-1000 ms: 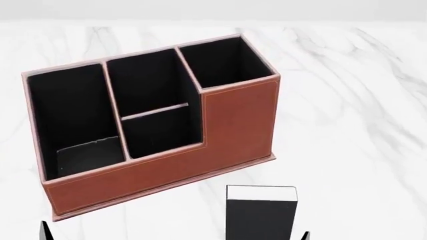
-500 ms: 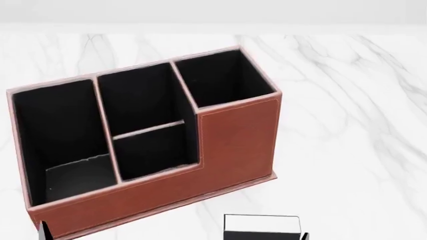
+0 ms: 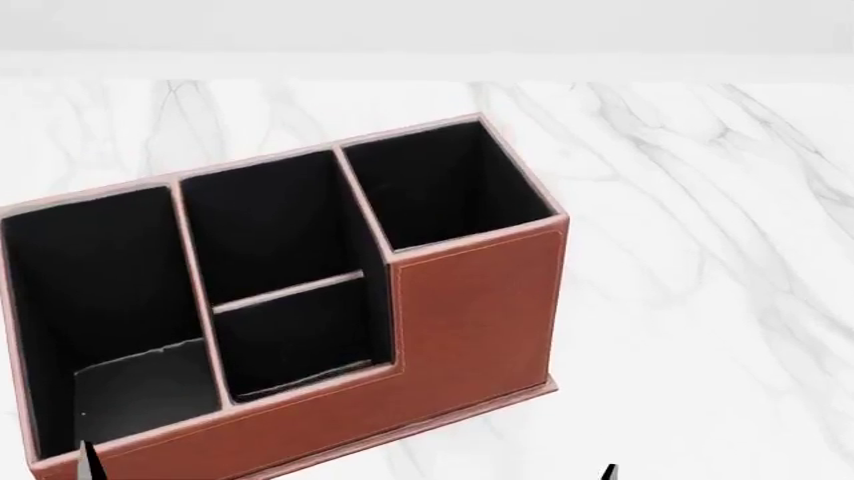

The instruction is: Pick up the book and place it in the back compartment of the caddy.

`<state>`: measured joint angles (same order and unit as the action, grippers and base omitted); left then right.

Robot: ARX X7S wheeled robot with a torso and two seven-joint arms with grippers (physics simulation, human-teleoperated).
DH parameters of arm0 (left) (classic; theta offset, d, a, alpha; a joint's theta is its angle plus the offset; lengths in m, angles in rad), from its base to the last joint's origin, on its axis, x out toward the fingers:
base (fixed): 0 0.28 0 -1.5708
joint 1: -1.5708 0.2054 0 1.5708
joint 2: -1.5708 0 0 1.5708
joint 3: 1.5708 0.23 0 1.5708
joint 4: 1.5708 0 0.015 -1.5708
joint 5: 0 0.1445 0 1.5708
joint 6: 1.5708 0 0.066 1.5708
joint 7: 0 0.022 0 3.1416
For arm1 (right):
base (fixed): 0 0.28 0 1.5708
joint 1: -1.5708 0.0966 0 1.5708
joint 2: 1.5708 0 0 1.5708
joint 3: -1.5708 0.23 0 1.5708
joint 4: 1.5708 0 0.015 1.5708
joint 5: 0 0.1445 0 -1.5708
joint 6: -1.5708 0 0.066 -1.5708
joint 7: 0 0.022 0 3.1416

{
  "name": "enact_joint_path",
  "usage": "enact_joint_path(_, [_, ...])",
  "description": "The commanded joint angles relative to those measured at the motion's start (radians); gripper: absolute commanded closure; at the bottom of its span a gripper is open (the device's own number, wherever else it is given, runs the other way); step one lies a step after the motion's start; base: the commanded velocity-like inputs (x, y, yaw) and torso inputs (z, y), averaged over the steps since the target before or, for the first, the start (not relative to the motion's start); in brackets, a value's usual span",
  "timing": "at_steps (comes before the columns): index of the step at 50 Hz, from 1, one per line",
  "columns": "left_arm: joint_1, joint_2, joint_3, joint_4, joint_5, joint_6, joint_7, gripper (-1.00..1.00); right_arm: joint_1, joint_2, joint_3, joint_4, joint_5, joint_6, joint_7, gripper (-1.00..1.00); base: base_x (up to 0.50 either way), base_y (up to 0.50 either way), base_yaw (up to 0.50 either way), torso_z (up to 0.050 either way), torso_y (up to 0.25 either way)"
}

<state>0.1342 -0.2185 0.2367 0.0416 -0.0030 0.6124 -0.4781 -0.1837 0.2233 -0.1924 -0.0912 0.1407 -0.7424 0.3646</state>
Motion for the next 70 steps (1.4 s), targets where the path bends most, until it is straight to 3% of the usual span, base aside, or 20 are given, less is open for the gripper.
enact_joint_path(1, [0.0,-0.004,0.004,-0.001,0.001,0.003,-0.007,-1.0,0.0,0.005,-0.007,0.001,0.009,-0.005,0.001,-1.0,0.0,0.0,0.0,0.0,0.0])
enact_joint_path(23, [-0.02,-0.012,0.001,-0.008,-0.008,-0.021,-0.023,-1.0,0.007,0.004,-0.018,0.019,-0.01,-0.009,0.01,-1.0,0.0,0.0,0.0,0.0,0.0])
enact_joint_path(39, [-0.179,-0.073,-0.029,-0.017,-0.024,-0.276,0.009,-1.0,0.001,0.007,-0.02,0.012,-0.016,-0.014,0.02,-1.0,0.0,0.0,0.0,0.0,0.0])
enact_joint_path(65, [-0.473,-0.164,0.066,-0.18,-0.229,-0.661,0.345,-1.0,0.014,0.012,-0.028,0.029,-0.016,-0.013,0.03,-1.0,0.0,0.0,0.0,0.0,0.0])
enact_joint_path(70, [-0.512,-0.154,0.074,-0.262,-0.224,-0.631,0.369,-1.0,0.019,0.012,-0.03,0.036,-0.016,-0.009,0.033,-1.0,0.0,0.0,0.0,0.0,0.0])
